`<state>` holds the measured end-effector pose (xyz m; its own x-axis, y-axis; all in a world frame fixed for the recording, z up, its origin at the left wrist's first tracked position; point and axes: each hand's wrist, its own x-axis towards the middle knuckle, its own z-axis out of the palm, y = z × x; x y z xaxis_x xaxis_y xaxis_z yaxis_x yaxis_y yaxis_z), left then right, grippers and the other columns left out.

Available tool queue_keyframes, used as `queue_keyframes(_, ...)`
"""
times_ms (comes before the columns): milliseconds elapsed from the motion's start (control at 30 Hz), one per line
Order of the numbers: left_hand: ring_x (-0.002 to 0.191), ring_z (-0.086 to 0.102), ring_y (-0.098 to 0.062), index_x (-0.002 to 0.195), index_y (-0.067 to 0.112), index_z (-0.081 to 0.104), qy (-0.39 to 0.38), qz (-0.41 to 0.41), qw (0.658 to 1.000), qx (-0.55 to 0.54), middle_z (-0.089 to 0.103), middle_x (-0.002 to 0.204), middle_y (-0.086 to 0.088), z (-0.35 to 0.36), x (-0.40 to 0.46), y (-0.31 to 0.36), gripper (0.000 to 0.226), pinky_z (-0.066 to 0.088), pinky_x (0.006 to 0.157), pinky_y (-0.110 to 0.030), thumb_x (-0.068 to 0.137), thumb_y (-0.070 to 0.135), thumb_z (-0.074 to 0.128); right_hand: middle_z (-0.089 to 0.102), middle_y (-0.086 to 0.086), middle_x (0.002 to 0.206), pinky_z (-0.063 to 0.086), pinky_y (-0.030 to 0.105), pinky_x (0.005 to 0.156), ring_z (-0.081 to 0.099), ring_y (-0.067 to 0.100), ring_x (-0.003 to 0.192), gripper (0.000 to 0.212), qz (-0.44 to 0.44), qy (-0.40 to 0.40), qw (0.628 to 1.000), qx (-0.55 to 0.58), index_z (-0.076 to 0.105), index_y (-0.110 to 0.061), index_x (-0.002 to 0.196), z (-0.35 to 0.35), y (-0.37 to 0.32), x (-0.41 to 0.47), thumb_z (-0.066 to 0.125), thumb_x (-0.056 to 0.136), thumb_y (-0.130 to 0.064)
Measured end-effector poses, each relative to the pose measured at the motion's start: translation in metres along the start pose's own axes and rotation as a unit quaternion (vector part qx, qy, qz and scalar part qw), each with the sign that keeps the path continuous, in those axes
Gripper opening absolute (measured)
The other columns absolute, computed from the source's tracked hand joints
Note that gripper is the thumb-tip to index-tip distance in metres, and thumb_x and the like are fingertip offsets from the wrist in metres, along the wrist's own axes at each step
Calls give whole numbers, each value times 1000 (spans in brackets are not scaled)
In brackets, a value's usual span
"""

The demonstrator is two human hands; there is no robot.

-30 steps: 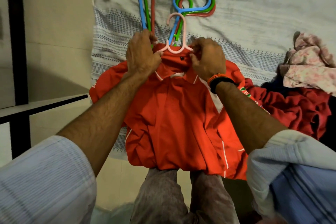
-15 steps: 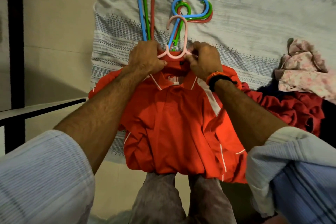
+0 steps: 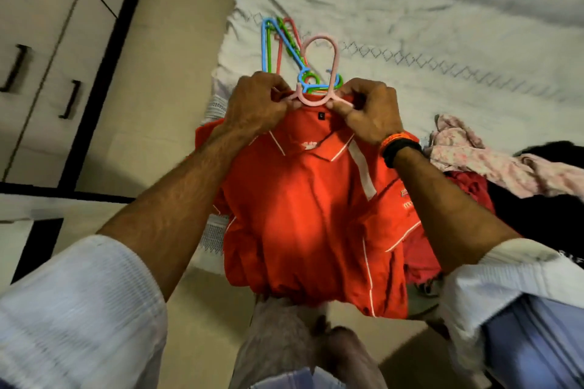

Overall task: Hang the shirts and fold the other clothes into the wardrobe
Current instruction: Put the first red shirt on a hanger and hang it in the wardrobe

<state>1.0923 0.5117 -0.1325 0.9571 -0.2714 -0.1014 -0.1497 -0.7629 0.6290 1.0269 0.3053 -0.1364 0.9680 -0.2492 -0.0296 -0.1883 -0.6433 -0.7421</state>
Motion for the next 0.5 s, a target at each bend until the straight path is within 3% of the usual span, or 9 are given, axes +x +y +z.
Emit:
queue_keyframes(133, 80, 64, -18, 88, 24, 76, 37, 37, 999, 3, 71, 83, 3, -37, -51, 35, 28, 47, 70, -26, 72, 46, 78, 59, -18, 64, 35, 12, 60, 51, -1, 59, 16, -68, 20, 997, -8, 74, -23, 84, -44, -33, -40, 80, 74, -33)
queue_keyframes(233, 80, 62, -16, 90, 28, 75, 67, 34, 997, 13, 70, 81, 6, -58, -94, 59, 29, 44, 69, -24, 71, 49, 77, 65, -10, 67, 38, 19, 61, 54, 5, 60, 14, -107, 31, 994, -9, 73, -25, 81, -72, -54, -76, 80, 73, -34)
queue_keyframes(500, 84, 67, -18, 92, 30, 76, 125, 84, 987, 48, 74, 84, 4, -148, -201, 130, 34, 47, 74, -28, 69, 55, 76, 66, -10, 66, 38, 15, 57, 52, 2, 58, 14, -197, 44, 979, 6, 72, -26, 76, -155, -139, -166, 83, 73, -35)
